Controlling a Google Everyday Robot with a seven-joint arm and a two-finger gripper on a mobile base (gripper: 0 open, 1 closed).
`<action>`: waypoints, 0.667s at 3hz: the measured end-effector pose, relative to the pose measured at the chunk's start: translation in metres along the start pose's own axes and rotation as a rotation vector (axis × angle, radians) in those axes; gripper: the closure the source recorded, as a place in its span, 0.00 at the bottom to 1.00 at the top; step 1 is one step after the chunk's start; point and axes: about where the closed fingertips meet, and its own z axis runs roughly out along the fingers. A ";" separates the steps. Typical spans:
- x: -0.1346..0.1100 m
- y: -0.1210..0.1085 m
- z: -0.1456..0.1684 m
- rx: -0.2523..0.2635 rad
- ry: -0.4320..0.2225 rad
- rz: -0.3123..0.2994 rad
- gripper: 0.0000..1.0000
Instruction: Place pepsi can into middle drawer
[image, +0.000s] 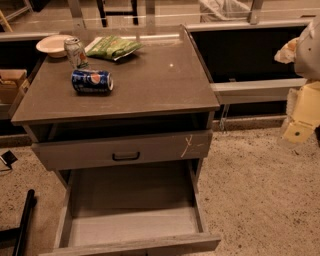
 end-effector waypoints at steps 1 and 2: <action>0.000 0.000 0.000 0.000 0.000 0.000 0.00; -0.027 -0.014 0.021 -0.032 -0.058 -0.021 0.00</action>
Offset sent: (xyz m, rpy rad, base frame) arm 0.0611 0.0591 -0.0293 0.1383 0.0482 0.1024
